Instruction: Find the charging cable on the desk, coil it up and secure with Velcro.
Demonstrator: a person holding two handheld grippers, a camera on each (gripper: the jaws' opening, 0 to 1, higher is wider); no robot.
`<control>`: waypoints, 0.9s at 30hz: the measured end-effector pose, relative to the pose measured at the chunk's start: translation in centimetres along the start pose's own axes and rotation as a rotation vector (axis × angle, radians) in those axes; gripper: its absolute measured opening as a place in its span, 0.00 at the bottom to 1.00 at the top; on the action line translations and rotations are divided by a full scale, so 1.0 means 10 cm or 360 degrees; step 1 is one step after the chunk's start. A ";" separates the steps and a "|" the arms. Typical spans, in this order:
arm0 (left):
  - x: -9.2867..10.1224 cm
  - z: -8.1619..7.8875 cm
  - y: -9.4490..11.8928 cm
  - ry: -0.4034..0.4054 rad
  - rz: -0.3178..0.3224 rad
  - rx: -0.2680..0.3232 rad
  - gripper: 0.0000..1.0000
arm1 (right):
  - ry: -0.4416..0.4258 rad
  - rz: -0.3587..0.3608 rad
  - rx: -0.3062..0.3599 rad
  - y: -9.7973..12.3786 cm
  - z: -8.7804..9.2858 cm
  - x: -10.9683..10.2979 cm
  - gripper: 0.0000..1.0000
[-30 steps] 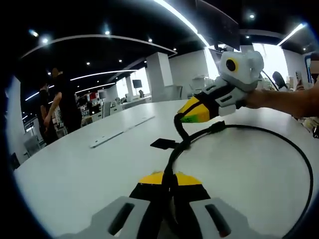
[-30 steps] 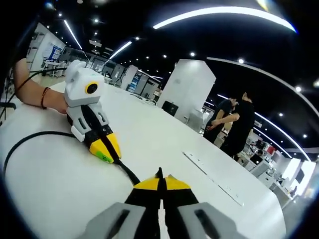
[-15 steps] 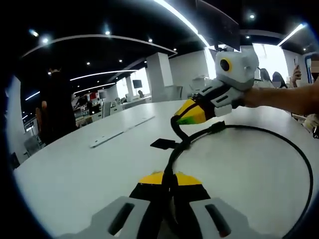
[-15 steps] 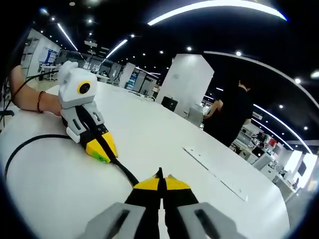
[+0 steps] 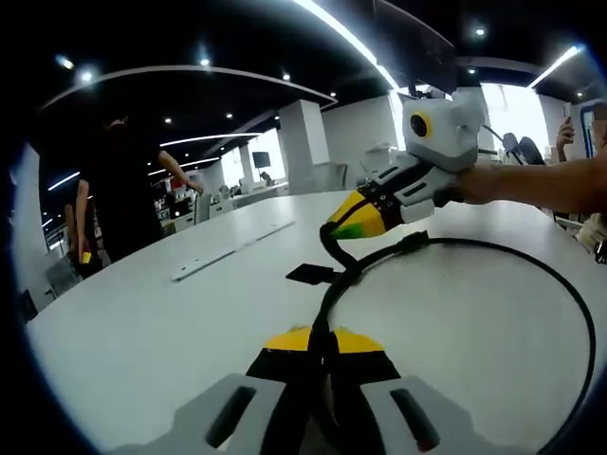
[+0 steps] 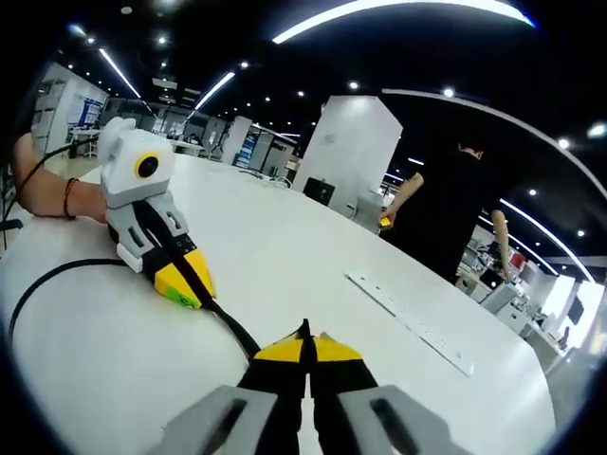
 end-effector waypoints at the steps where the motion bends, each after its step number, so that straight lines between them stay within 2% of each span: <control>1: 0.00 0.00 0.00 -0.0002 0.0000 -0.0001 0.07 | 0.0001 0.0000 -0.0002 0.00 0.00 0.00 0.03; 16: 0.01 0.00 -0.01 -0.0005 0.0000 -0.0005 0.07 | -0.0024 -0.0068 -0.0070 -0.14 0.08 0.00 0.03; 27: 0.01 0.00 -0.01 -0.0008 0.0000 -0.0008 0.07 | 0.0034 -0.0102 -0.0151 -0.21 0.12 -0.01 0.03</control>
Point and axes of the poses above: the point that each gripper's makers call its tool centre point, and the gripper's own axes: y roughly backward along the fingers, x roughly to its right, z roughly out of its underside, the point moved 4 cm from there along y, roughly backward along the fingers, and after that the axes turned 13 degrees about z, right-handed, at the moved point
